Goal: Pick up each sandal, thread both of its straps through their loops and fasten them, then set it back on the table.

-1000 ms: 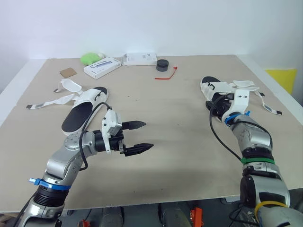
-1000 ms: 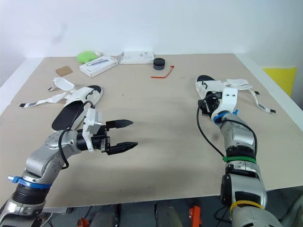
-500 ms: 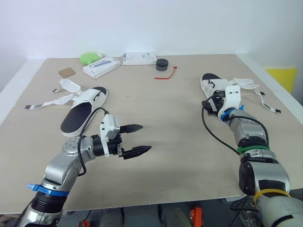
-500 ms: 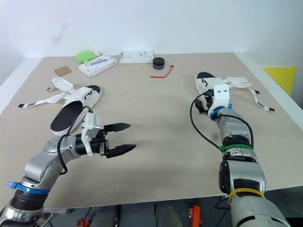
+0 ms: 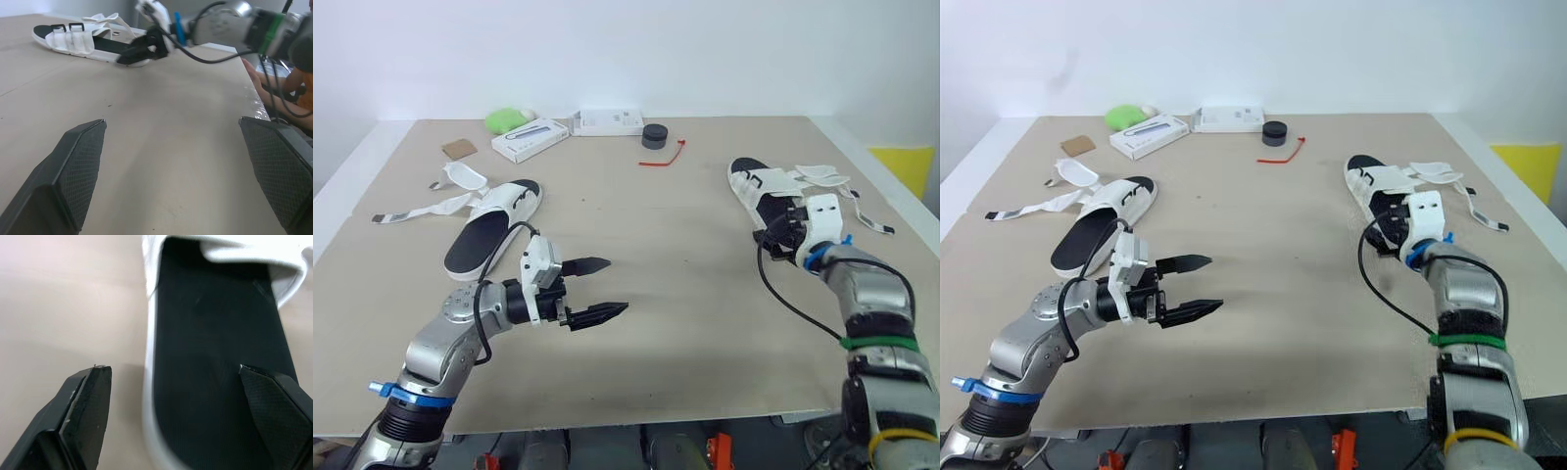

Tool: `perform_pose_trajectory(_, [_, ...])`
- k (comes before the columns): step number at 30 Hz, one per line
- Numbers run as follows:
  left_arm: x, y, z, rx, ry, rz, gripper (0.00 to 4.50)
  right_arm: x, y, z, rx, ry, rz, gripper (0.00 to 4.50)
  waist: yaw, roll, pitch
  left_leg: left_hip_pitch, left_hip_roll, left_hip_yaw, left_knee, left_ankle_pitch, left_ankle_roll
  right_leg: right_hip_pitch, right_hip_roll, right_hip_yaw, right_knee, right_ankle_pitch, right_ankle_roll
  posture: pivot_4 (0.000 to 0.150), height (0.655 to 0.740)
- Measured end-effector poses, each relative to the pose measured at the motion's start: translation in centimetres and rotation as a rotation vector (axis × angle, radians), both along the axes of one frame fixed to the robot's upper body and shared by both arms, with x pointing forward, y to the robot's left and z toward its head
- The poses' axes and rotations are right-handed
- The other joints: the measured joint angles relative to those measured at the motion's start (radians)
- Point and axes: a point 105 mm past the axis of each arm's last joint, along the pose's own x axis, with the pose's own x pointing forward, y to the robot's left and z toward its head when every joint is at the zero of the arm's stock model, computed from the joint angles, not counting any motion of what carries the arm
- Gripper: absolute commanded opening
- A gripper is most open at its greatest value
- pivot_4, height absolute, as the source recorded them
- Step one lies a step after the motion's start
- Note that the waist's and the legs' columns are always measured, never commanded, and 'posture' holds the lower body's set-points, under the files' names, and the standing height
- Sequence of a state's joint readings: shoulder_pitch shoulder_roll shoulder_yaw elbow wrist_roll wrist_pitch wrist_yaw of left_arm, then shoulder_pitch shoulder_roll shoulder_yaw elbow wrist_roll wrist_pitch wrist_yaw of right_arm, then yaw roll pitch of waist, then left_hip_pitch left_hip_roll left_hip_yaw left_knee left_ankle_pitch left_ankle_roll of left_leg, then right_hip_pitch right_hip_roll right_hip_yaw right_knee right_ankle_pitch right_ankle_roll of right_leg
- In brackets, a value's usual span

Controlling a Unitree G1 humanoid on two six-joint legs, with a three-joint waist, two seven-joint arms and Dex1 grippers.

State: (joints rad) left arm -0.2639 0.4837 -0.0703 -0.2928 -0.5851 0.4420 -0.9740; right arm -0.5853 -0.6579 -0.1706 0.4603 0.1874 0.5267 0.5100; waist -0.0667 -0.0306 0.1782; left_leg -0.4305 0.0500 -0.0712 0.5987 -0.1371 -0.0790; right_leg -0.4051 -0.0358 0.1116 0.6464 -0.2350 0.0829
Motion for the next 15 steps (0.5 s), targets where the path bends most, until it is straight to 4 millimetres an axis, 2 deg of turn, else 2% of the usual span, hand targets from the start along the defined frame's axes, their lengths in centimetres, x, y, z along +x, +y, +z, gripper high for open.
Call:
perform_pose_trajectory(3, [0.0, 0.1, -0.1, -0.004, 0.008, 0.008, 4.5, -1.8, 0.2, -0.2, -0.026, 0.045, 0.026, 4.44, 0.002, -0.003, -0.002, 0.0, 0.0, 0.0, 0.0, 0.0, 0.0, 0.0, 0.0, 0.0, 0.0, 0.0, 0.0, 0.15, 0.74])
perform_pose_trajectory(6, [0.0, 0.1, -0.2, -0.006, 0.011, 0.01, 4.5, -2.8, 0.4, 0.0, -0.037, 0.07, 0.044, 4.44, 0.001, -0.006, -0.004, 0.001, 0.0, 0.0, 0.001, 0.0, 0.0, 0.0, 0.0, 0.0, 0.0, 0.0, -0.001, 0.15, 0.74])
perform_pose_trajectory(11, [0.0, 0.1, -0.2, -0.012, 0.018, 0.015, 4.5, -3.2, 0.4, 0.9, -0.027, 0.111, 0.08, 4.44, 0.001, -0.006, -0.004, 0.0, 0.0, 0.001, 0.002, 0.0, 0.0, 0.0, 0.0, 0.0, 0.0, 0.0, -0.001, 0.15, 0.74])
perform_pose_trajectory(15, [0.0, 0.1, -0.3, -0.016, 0.027, 0.022, 4.5, -2.6, 0.6, 1.7, 0.017, 0.111, 0.086, 4.44, -0.001, -0.005, -0.002, -0.001, 0.0, 0.001, 0.001, -0.001, -0.001, -0.002, -0.001, 0.0, 0.0, 0.0, -0.001, 0.15, 0.74])
